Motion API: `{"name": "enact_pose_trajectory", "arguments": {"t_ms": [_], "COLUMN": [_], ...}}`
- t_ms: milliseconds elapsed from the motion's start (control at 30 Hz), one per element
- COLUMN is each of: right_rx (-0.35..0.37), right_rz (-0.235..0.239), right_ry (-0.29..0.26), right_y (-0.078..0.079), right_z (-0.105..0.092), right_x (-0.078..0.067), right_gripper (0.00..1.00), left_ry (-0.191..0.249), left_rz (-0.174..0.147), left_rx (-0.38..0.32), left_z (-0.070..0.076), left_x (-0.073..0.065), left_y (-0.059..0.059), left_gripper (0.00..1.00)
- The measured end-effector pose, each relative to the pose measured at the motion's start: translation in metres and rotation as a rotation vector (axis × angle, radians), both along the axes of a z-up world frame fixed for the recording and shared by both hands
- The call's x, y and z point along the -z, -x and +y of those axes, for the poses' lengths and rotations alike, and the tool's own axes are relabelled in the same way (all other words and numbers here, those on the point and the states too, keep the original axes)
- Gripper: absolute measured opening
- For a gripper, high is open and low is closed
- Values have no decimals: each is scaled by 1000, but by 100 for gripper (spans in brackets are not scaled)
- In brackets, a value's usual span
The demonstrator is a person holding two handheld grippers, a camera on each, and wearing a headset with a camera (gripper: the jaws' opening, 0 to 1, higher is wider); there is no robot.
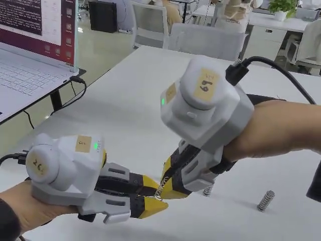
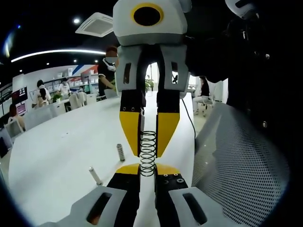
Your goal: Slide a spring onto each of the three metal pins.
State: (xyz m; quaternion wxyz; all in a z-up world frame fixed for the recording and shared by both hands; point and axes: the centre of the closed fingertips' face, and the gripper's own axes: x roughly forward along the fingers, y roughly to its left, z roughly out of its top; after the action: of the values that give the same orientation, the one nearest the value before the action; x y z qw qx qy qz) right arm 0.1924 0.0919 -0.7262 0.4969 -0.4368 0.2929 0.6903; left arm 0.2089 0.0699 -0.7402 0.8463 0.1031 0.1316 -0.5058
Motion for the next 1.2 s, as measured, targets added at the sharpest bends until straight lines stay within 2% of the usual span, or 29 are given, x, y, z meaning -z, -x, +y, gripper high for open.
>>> {"name": "enact_pose_trajectory", "arguments": {"t_ms": [533, 733, 967, 1200], "right_rx": [3, 8, 27, 48], "right_rz": [-3, -6, -16, -24], "right_ry": [13, 14, 16, 18], "right_y": [-2, -5, -13, -22], "right_z": [0, -1, -5, -8], "right_x": [1, 0, 0, -1], "right_gripper": [8, 8, 8, 8], "left_ry": [9, 12, 13, 17], "left_rz": [9, 17, 39, 47], "left_rx": [-6, -14, -40, -83], "left_z": [0, 3, 8, 17], "left_x": [0, 2, 8, 14], "left_y": [-1, -2, -4, -9], "left_gripper": [4, 11, 26, 42]}}
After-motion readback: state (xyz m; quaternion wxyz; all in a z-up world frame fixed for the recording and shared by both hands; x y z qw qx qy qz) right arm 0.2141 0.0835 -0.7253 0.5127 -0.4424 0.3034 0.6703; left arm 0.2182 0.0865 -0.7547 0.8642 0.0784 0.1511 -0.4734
